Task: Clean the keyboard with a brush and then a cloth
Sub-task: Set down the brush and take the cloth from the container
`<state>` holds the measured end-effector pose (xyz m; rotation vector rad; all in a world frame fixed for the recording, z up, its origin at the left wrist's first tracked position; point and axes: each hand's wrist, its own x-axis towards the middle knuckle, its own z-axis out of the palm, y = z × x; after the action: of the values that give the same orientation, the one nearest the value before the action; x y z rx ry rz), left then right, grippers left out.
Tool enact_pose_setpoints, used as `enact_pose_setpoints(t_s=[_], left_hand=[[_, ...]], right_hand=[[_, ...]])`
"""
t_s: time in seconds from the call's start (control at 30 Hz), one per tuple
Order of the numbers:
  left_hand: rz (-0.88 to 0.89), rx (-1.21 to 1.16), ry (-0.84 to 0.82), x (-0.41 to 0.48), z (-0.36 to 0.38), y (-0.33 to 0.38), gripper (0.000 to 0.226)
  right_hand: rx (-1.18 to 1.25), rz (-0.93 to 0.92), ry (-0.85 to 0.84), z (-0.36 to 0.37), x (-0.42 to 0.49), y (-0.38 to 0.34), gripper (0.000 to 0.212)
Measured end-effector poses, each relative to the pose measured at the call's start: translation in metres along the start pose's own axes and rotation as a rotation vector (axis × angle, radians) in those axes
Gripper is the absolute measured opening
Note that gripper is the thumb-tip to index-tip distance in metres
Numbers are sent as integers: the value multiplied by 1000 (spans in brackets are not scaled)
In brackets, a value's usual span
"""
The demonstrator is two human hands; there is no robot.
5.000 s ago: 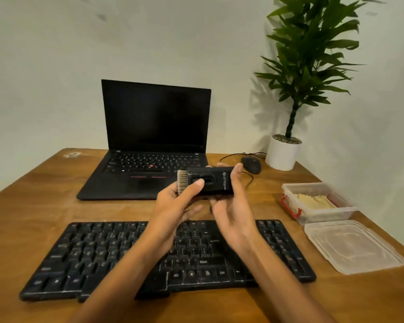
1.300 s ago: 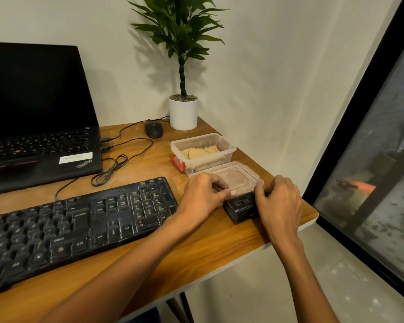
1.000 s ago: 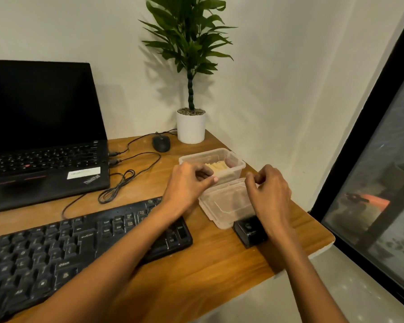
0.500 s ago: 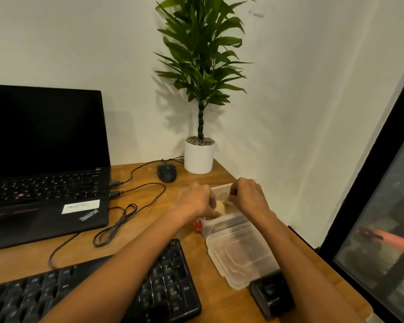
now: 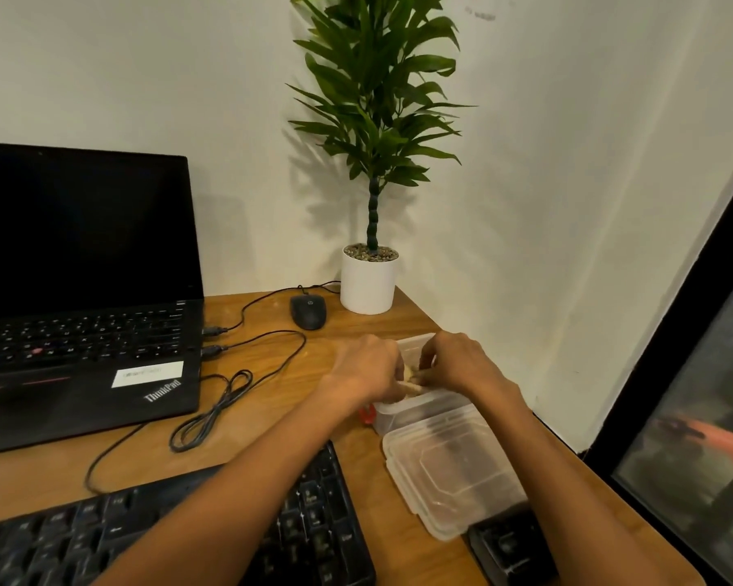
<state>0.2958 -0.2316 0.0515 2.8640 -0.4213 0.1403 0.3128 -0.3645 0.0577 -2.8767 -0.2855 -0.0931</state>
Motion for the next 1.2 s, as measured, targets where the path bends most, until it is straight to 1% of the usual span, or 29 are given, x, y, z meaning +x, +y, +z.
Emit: enact_pose_setpoints(t_s=[0.03, 0.1, 0.17, 0.23, 0.3, 0.37, 0.47, 0.53, 0.63, 0.73, 0.87, 1.0, 1.07, 1.13, 1.2], left_hand=[[-8, -17, 21, 0, 1, 0, 13], [-36, -94, 48, -1, 3, -1, 13], [-56, -204, 70, -1, 2, -3, 13], [-68, -301, 118, -2, -3, -6, 7], [-84, -393, 208, -6, -8, -8, 8], [-94, -471, 306, -9, -12, -12, 8], [-111, -565, 436, -18, -22, -17, 9], [-107, -634, 504, -28, -33, -20, 13], [-90, -727, 572, -48, -54, -28, 7], [-77, -728, 623, -77, -75, -41, 7], [-104, -753, 619, -124, -98, -67, 16], [-186, -852, 568, -175, -111, -99, 17], [-236, -820, 541, -203, -114, -112, 15], [-291, -806, 509, -229, -116, -124, 13], [-377, -832, 434, -257, -115, -137, 12]], right_hand=[[32, -1, -17, -2, -1, 1, 21], [101, -5, -58, -8, -3, 3, 30], [157, -27, -100, -12, -5, 7, 25], [143, -35, -90, -15, -8, 11, 23], [141, -11, 14, -16, -10, 13, 18], [198, -4, 150, -17, -13, 11, 12], [265, -40, 309, -20, -20, 3, 12], [307, -79, 356, -25, -25, -5, 9], [412, -122, 390, -30, -29, -17, 7], [531, -173, 416, -36, -37, -38, 8], [631, -306, 375, -41, -53, -75, 9], [691, -396, 297, -31, -72, -112, 11], [695, -429, 253, -22, -85, -131, 9], [715, -448, 170, -12, -96, -144, 13], [733, -453, 45, 0, -107, -158, 16]])
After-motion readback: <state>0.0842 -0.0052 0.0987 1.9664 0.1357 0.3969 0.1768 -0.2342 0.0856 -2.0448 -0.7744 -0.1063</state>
